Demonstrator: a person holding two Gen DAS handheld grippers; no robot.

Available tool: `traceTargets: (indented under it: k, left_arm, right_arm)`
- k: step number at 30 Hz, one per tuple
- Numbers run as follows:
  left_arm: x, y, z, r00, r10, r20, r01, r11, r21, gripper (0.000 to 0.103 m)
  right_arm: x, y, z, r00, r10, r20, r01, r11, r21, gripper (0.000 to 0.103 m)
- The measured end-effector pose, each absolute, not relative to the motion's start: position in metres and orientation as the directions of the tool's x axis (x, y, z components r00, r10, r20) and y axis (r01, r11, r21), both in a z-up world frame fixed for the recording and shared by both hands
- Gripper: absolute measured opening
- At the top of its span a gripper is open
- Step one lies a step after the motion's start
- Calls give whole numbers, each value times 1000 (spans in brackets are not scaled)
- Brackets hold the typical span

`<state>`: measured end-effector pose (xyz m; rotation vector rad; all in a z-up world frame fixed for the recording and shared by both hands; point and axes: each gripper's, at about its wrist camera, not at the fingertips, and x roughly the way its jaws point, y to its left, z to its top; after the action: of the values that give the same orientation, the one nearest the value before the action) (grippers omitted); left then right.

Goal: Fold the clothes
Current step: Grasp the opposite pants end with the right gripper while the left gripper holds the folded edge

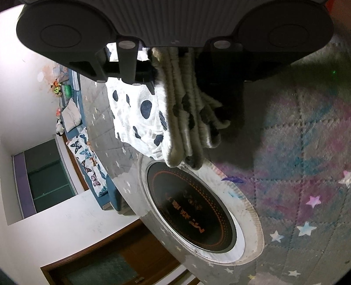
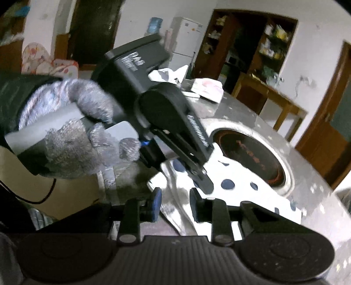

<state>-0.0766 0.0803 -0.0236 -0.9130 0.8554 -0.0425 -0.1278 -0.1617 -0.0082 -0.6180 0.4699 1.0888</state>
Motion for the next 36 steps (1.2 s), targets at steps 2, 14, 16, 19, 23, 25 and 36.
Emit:
traceTargets:
  k: [2,14,16,19,23,25,36]
  left_arm:
    - [-76,80,-24,681,-373,-630,-305,638,-707,35]
    - [-77,82,-24,684,-381,-622,-274,657,-703,33]
    - [-78,83,-24,682,-384,-622,-267,661,-701,33]
    - [-78,85,-24,679,-391,-621,-258,665,-701,32]
    - [-77,88,-23,674,-400,-622,-247,671,-699,31]
    - [-76,89,-23,672,-401,-623,-243,674,-697,31]
    - [-72,94,-24,666,-410,-624,-216,694,-687,31]
  right_arm:
    - [-114,-173,-2,397,666,-631,-911,370,-183,26]
    - [-18,-186,-8,487,612,-623,-759,650,45,26]
    - [-4,-183,-17,489,606,-628,-737,672,75,27]
    - [12,-175,-31,496,582,-645,-713,696,79,27]
    - [24,-173,-43,491,561,-666,-698,711,84,27]
    - [28,-174,-41,501,558,-661,-691,718,83,27]
    - [63,-170,-41,534,538,-653,-620,773,129,27]
